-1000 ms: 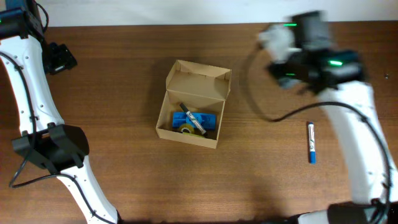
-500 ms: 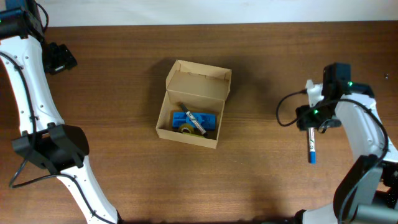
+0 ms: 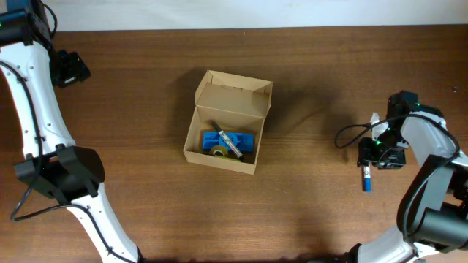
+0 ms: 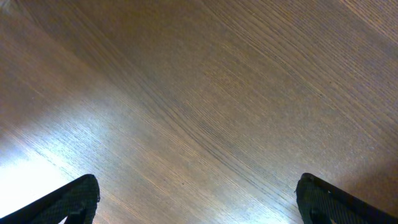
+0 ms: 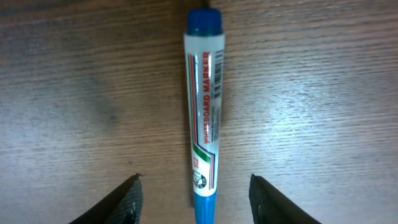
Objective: Pack container
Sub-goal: 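Move the right gripper to the blue marker and grasp it, then carry the blue marker with the right gripper over the box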
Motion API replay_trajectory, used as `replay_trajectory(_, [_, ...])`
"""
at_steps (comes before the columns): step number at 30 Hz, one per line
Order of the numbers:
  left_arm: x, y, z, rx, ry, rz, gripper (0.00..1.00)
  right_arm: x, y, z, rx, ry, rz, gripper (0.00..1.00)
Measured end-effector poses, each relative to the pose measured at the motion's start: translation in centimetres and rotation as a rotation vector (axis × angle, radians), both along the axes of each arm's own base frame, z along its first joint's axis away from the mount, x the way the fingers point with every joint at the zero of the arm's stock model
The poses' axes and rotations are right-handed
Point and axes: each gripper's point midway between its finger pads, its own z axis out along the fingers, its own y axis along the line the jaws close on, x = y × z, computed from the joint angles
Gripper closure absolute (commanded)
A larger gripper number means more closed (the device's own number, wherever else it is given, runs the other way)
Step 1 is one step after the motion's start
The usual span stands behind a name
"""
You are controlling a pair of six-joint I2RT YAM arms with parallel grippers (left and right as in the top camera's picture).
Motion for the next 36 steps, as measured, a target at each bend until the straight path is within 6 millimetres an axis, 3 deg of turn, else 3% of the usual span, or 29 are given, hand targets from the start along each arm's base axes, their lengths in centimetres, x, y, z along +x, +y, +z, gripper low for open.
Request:
replay_trajectory(5, [0.0,0.0,0.0,0.000,0.000,0.000,0.00,-0.2,0.1,-0.5,0.004,0.005,-0.002,0.69])
replay_trajectory(16, [0.0,0.0,0.0,0.000,0.000,0.000,0.00,-0.6,0.2,-2.2,0.000,-0.005,-0.012,0.72])
replay_trajectory(20, [0.0,0.0,0.0,0.000,0.000,0.000,0.00,-0.4,0.1,-2.2,-0.008,-0.014,-0.010,0.96])
replay_trajectory(36, [0.0,0.0,0.0,0.000,0.000,0.000,0.00,0.1,0.1,-2.1,-0.007,-0.032,-0.024,0.96])
